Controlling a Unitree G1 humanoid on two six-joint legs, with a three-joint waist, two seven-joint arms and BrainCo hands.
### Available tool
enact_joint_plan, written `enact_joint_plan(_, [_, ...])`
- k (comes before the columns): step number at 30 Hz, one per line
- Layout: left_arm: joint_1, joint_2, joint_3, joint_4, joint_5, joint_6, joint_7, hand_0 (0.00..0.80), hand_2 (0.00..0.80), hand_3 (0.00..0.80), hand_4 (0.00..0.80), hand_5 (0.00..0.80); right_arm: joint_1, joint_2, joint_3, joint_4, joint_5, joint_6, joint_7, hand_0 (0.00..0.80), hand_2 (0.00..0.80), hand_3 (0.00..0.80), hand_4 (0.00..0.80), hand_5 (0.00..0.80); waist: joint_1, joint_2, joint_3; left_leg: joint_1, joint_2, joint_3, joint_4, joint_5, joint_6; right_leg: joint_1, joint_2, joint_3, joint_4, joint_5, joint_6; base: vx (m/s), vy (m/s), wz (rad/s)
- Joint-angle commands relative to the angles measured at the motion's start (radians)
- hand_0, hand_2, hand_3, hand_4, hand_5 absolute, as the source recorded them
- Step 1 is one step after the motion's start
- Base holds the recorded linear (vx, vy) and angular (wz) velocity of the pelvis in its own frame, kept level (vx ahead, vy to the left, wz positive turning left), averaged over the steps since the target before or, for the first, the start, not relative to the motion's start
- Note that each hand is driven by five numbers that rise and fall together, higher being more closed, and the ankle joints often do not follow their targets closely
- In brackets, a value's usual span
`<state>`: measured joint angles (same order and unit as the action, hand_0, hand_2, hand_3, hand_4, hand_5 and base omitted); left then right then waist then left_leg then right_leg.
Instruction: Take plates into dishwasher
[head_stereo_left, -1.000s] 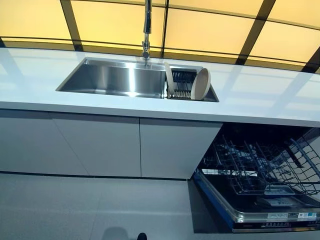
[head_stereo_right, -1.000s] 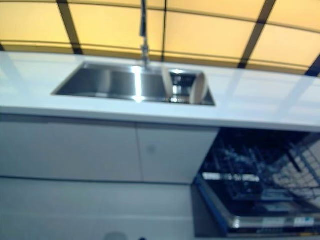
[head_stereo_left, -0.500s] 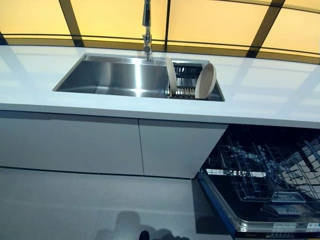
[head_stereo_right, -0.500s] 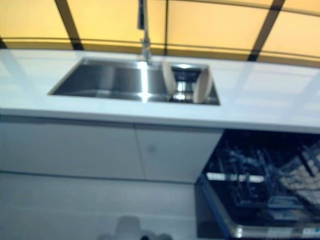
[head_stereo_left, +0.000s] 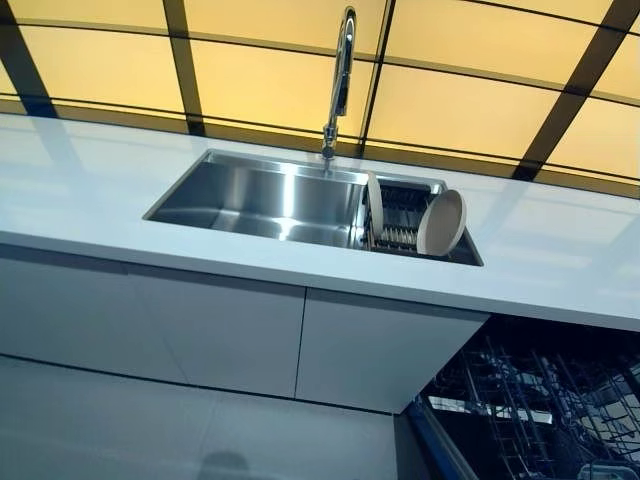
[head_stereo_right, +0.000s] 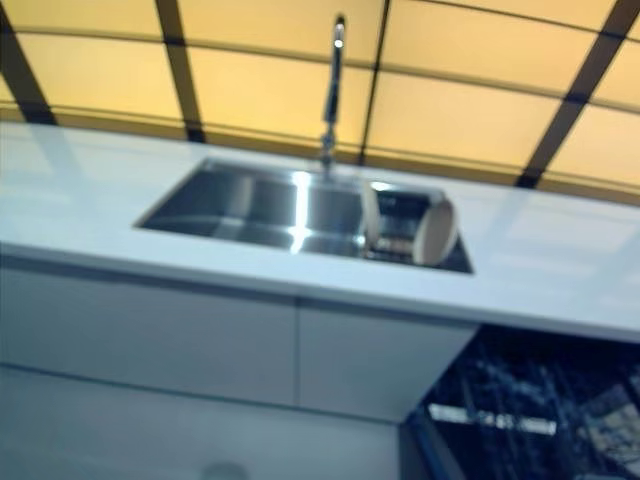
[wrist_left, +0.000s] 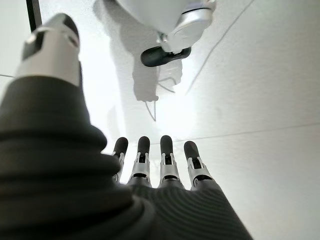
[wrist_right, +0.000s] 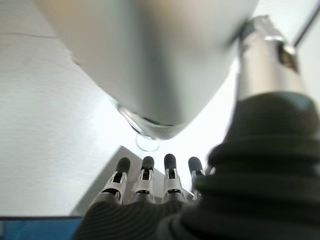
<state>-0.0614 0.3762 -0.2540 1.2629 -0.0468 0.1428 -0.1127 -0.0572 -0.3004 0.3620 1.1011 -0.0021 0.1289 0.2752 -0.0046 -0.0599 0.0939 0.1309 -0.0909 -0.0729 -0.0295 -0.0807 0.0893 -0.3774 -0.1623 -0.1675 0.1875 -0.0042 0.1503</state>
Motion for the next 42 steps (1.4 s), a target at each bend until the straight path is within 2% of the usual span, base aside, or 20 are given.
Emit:
enact_joint_plan(1, [0.004, -0.009, 0.008, -0.001, 0.035, 0.007, 0.003, 0.000, 0.000, 0.000, 0.000, 0.000, -0.013, -0.046, -0.007, 0.100, -0.012, 0.013, 0.003, 0.000, 0.000, 0.000, 0.000, 0.000, -0.011, 0.003, -0.001, 0.045, 0.005, -0.005, 0.053, -0.084, -0.022, 0.084, 0.012, -0.020, -0.158, 0.245, 0.010, 0.171, -0.074, 0.53])
enact_joint_plan(5, [0.029, -0.021, 0.035, 0.008, 0.049, 0.004, -0.008, 0.000, 0.000, 0.000, 0.000, 0.000, -0.024, -0.040, -0.010, 0.102, -0.032, 0.021, 0.007, 0.000, 0.000, 0.000, 0.000, 0.000, 0.003, -0.006, -0.025, 0.094, 0.021, 0.008, 0.038, -0.100, -0.041, 0.160, 0.014, -0.030, -0.147, 0.228, 0.002, 0.136, -0.081, 0.62])
enact_joint_plan(8, [0.039, -0.019, 0.033, -0.003, 0.064, 0.005, -0.016, 0.000, 0.000, 0.000, 0.000, 0.000, -0.023, -0.052, -0.002, 0.060, -0.055, -0.013, 0.007, 0.000, 0.000, 0.000, 0.000, 0.000, 0.003, -0.010, -0.034, 0.115, 0.036, 0.024, 0.010, -0.094, -0.053, 0.192, 0.020, -0.030, -0.164, 0.213, 0.006, 0.095, -0.071, -0.17])
enact_joint_plan(12, [0.041, -0.008, 0.031, -0.021, 0.060, 0.008, -0.015, 0.000, 0.000, 0.000, 0.000, 0.000, -0.028, -0.076, 0.009, -0.007, -0.102, -0.023, -0.020, 0.000, 0.000, 0.000, 0.000, 0.000, 0.001, -0.016, -0.032, 0.105, 0.050, 0.046, 0.009, -0.089, -0.063, 0.202, 0.018, -0.028, -0.169, 0.206, 0.012, 0.021, -0.062, -0.18])
enact_joint_plan(14, [0.043, 0.020, 0.021, -0.062, 0.053, 0.026, -0.017, 0.000, 0.000, 0.000, 0.000, 0.000, -0.037, -0.143, 0.013, -0.132, -0.128, -0.030, 0.043, 0.000, 0.000, 0.000, 0.000, 0.000, 0.000, -0.024, -0.013, 0.083, 0.068, 0.065, 0.012, -0.074, -0.069, 0.188, 0.013, -0.026, -0.153, 0.207, 0.026, -0.015, -0.115, -0.33])
enact_joint_plan(18, [0.052, 0.050, 0.023, -0.096, 0.054, 0.038, -0.020, 0.000, 0.000, 0.000, 0.000, 0.000, -0.034, -0.225, 0.002, -0.270, -0.164, -0.035, 0.105, 0.000, 0.000, 0.000, 0.000, 0.000, -0.002, -0.036, 0.002, 0.064, 0.077, 0.076, 0.021, -0.063, -0.069, 0.178, 0.010, -0.023, -0.142, 0.214, 0.034, -0.005, -0.081, -0.20])
enact_joint_plan(21, [0.061, 0.068, 0.023, -0.111, 0.055, 0.042, -0.016, 0.000, 0.000, 0.000, 0.000, 0.000, -0.029, -0.300, -0.013, -0.369, -0.168, -0.005, 0.147, 0.000, 0.000, 0.000, 0.000, 0.000, -0.008, -0.044, 0.008, 0.053, 0.082, 0.086, 0.027, -0.061, -0.066, 0.171, 0.010, -0.020, -0.136, 0.220, 0.040, -0.011, -0.058, 0.00])
enact_joint_plan(23, [0.066, 0.080, 0.027, -0.112, 0.051, 0.040, -0.013, 0.000, 0.000, 0.000, 0.000, 0.000, -0.022, -0.367, -0.036, -0.442, -0.161, 0.009, 0.217, 0.000, 0.000, 0.000, 0.000, 0.000, -0.018, -0.051, 0.010, 0.051, 0.084, 0.097, 0.030, -0.062, -0.065, 0.167, 0.013, -0.015, -0.133, 0.223, 0.041, -0.010, -0.034, -0.01])
enact_joint_plan(26, [0.061, 0.094, 0.042, -0.115, 0.048, 0.051, -0.010, 0.000, 0.000, 0.000, 0.000, 0.000, -0.001, -0.461, -0.081, -0.551, -0.102, 0.052, 0.342, 0.000, 0.000, 0.000, 0.000, 0.000, -0.038, -0.063, 0.005, 0.057, 0.081, 0.107, 0.034, -0.068, -0.063, 0.167, 0.016, -0.001, -0.132, 0.230, 0.044, 0.000, 0.000, 0.00])
enact_joint_plan(31, [0.060, 0.104, 0.058, -0.114, 0.057, 0.050, -0.007, 0.000, 0.000, 0.000, 0.000, 0.000, 0.032, -0.530, -0.152, -0.688, 0.031, 0.101, 0.413, 0.000, 0.000, 0.000, 0.000, 0.000, -0.063, -0.070, 0.001, 0.067, 0.075, 0.116, 0.040, -0.077, -0.062, 0.160, 0.013, 0.013, -0.131, 0.242, 0.048, 0.003, 0.019, -0.19])
enact_joint_plan(35, [0.071, 0.112, 0.089, -0.104, 0.065, 0.052, 0.004, 0.000, 0.000, 0.000, 0.000, 0.000, 0.072, -0.579, -0.264, -0.814, 0.186, 0.151, 0.446, 0.000, 0.000, 0.000, 0.000, 0.000, -0.085, -0.071, 0.003, 0.074, 0.061, 0.129, 0.037, -0.070, -0.064, 0.151, 0.013, 0.009, -0.130, 0.267, 0.055, 0.013, 0.012, -0.16])
enact_joint_plan(39, [0.114, 0.109, 0.149, -0.076, -0.002, 0.040, 0.044, 0.000, 0.000, 0.000, 0.000, 0.000, 0.034, -0.589, -0.328, -0.847, 0.276, 0.151, 0.432, 0.000, 0.000, 0.000, 0.000, 0.000, -0.074, -0.052, 0.003, 0.083, 0.064, 0.195, 0.008, -0.048, -0.075, 0.156, 0.007, -0.057, -0.082, 0.256, 0.050, -0.030, 0.013, -0.47])
enact_joint_plan(42, [0.122, 0.111, 0.198, -0.055, -0.013, 0.051, 0.071, 0.000, 0.000, 0.000, 0.000, 0.000, -0.007, -0.579, -0.371, -0.831, 0.363, 0.145, 0.353, 0.000, 0.000, 0.000, 0.000, 0.000, -0.071, -0.049, 0.001, 0.101, 0.064, 0.214, -0.017, -0.050, -0.075, 0.169, 0.014, -0.084, -0.106, 0.239, 0.044, 0.061, -0.079, -0.73])
